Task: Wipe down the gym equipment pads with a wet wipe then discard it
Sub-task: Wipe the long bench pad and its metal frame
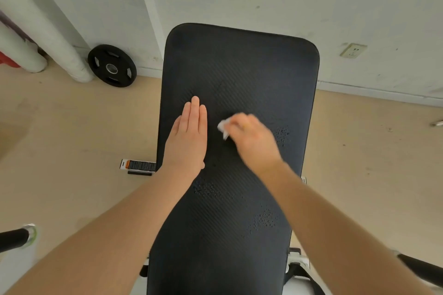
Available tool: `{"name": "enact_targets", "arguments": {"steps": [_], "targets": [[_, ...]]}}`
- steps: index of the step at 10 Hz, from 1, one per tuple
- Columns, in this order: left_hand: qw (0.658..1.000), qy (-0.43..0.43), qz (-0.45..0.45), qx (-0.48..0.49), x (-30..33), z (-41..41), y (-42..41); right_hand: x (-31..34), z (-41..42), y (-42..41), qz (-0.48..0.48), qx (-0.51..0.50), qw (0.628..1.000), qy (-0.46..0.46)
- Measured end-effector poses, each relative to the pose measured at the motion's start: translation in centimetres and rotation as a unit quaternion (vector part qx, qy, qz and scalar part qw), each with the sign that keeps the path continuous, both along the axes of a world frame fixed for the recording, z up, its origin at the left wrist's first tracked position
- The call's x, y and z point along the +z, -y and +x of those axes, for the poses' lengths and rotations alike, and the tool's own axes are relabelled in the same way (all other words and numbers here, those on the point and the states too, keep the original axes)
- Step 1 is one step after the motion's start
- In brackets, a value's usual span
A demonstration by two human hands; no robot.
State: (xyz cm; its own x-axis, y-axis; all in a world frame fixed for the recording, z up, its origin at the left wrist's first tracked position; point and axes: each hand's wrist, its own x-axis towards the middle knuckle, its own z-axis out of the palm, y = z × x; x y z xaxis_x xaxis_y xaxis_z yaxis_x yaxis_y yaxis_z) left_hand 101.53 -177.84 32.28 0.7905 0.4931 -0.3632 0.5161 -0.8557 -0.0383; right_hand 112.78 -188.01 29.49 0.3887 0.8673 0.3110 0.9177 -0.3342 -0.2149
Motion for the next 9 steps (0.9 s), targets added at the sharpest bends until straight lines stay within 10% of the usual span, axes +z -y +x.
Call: {"name": "enact_targets", "arguments": {"steps": [2,5,7,9], "targets": [[0.999,0.033,0.028,-0.006,-1.0,0.1,-0.4,3.3,5.4,-1.9,0.053,-0.136,0.988,-0.047],[1.000,0.013,0.024,0.010,-0.3,0.4,0.2,-1.2,-0.1,4.2,-0.030,0.021,0.991,-0.131],[0.999,-0.005,0.040,0.009,-0.5,0.6,0.2,3.1,7.2,-0.2,0.076,-0.155,0.977,-0.124],[0.999,0.000,0.030,0.020,-0.2,0.5,0.4,-1.4,0.4,4.2,0.049,-0.128,0.975,-0.177]]}}
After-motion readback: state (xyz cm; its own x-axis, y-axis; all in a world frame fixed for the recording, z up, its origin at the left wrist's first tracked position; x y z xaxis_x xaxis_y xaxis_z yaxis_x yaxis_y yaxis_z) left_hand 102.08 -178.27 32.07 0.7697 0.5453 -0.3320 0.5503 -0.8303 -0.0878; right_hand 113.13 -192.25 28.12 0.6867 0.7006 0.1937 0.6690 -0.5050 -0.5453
